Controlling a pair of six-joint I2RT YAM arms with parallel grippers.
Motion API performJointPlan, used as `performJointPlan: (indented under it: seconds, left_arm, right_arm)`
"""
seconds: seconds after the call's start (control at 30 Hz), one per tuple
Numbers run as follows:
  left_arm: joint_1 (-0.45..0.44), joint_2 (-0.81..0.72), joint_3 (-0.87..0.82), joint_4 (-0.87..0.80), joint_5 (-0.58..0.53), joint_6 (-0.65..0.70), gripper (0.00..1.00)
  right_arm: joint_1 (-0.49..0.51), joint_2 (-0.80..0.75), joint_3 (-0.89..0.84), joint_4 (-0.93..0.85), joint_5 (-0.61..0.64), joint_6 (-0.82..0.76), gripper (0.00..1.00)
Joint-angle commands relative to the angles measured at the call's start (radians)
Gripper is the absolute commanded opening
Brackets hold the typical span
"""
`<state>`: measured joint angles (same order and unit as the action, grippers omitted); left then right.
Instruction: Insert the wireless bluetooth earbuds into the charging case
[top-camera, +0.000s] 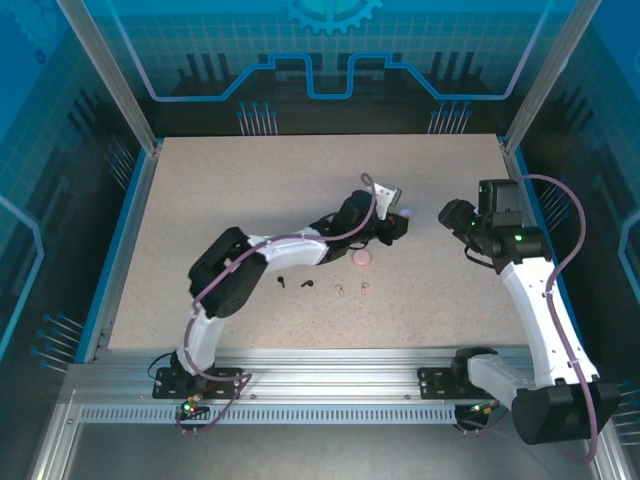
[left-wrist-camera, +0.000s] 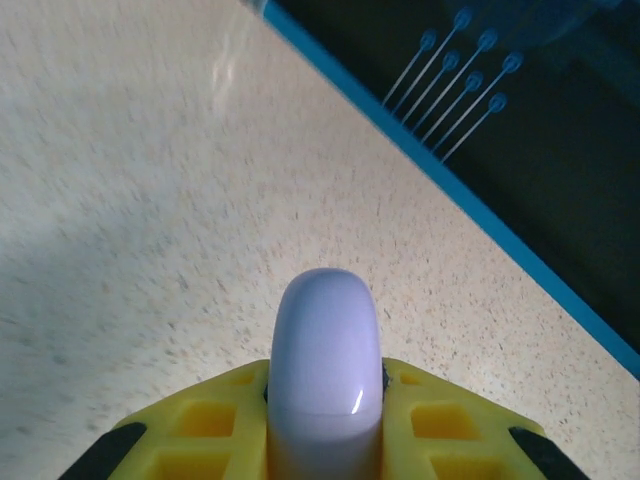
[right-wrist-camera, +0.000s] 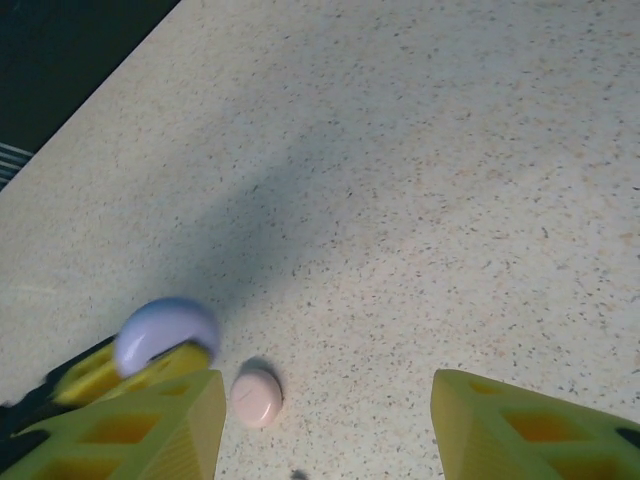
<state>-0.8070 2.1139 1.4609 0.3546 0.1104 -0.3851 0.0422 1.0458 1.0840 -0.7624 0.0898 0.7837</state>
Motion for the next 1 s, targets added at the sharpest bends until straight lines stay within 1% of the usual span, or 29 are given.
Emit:
performJointPlan:
  seconds: [0.0, 0.13, 0.3, 0.4, 0.47, 0.53, 0.57, 0.63, 0.8, 0.97]
  left_arm:
    - [0.005, 0.129, 0.173, -0.177, 0.125, -0.198, 0.00]
    - [0.004, 0.282, 0.357, -0.262, 0.188, -0.311, 0.03]
    - [0.002, 0.415, 0.560, -0.414, 0.197, -0.374, 0.08]
    - [0.001, 0.462, 0.648, -0.507, 0.187, -0.383, 0.16]
    - [0.002, 0.488, 0.704, -0.574, 0.177, -0.386, 0.26]
    - [0.001, 0.510, 0.756, -0.640, 0.170, -0.377, 0.29]
    - [0.001, 0.516, 0.768, -0.660, 0.164, -0.372, 0.31]
    - [0.002, 0.520, 0.782, -0.694, 0.154, -0.366, 0.40]
    - [0.001, 0.498, 0.793, -0.759, 0.120, -0.321, 0.50]
    - [0.006, 0.429, 0.789, -0.834, 0.047, -0.241, 0.56]
  right_arm:
    - [-0.027, -0.021, -0.015, 0.019, -0.003, 0.011, 0.57]
    - [-0.036, -0.013, -0.028, 0.017, -0.008, 0.006, 0.57]
    - [-0.038, -0.007, -0.044, 0.021, -0.021, 0.002, 0.57]
    - [-0.039, -0.010, -0.047, 0.021, -0.028, 0.000, 0.57]
    - [-0.040, -0.016, -0.049, 0.021, -0.033, 0.001, 0.57]
    - [-0.040, -0.023, -0.050, 0.021, -0.038, 0.004, 0.57]
    - [-0.040, -0.024, -0.050, 0.019, -0.039, 0.004, 0.58]
    - [-0.040, -0.029, -0.047, 0.018, -0.043, 0.006, 0.58]
    - [-0.040, -0.038, -0.035, 0.004, -0.047, 0.006, 0.58]
    - [-0.040, -0.054, -0.015, -0.014, -0.044, 0.003, 0.59]
